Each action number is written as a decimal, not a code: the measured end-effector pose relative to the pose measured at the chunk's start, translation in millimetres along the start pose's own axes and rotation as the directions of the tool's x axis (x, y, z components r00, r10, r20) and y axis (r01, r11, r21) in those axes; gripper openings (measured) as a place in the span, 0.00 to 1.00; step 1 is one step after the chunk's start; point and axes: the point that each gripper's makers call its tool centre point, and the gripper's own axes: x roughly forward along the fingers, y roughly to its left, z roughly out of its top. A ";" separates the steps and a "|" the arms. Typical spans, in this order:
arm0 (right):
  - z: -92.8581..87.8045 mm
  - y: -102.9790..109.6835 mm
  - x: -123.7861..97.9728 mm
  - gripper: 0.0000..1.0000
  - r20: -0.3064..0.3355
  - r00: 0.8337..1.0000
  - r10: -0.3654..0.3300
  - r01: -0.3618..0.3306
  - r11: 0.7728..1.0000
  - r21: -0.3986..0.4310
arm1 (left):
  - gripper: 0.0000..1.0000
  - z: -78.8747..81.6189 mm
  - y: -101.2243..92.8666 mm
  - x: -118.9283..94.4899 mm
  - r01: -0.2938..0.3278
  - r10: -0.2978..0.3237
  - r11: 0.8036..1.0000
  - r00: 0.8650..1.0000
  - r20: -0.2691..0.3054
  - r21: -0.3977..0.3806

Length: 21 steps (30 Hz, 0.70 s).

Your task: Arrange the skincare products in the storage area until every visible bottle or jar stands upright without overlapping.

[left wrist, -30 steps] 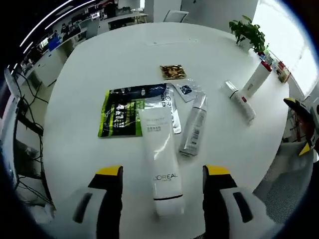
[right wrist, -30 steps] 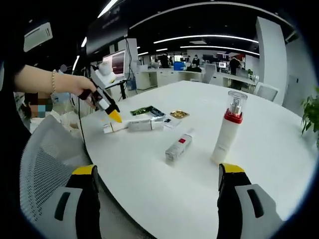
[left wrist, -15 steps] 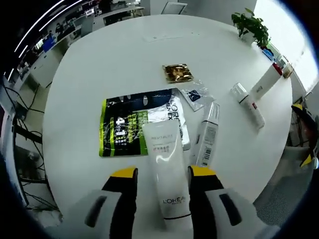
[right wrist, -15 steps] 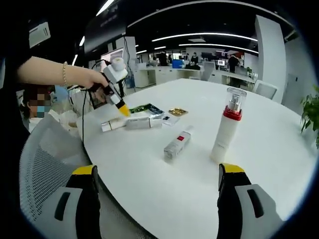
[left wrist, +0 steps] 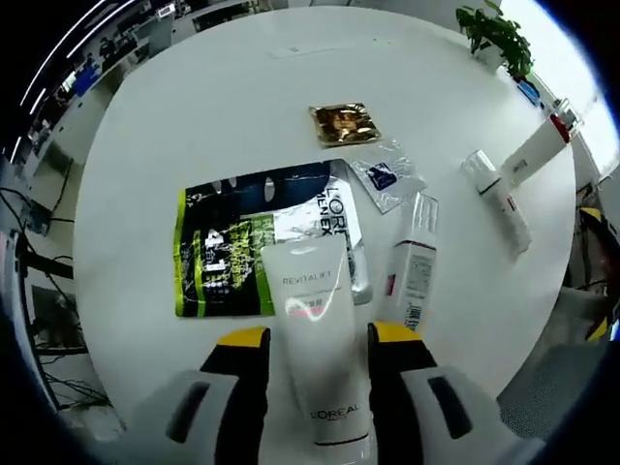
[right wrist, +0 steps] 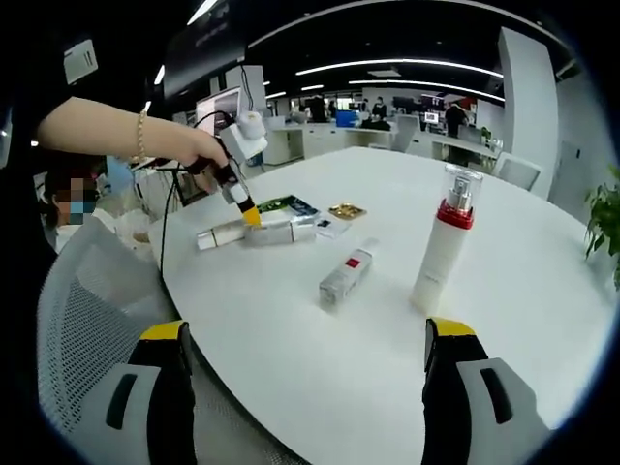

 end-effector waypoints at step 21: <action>-4.0 -1.1 1.5 0.97 -0.020 1.000 -0.005 0.005 1.000 -0.006 | 0.38 -10.7 -1.7 7.1 0.003 0.000 0.998 0.998 -0.056 0.057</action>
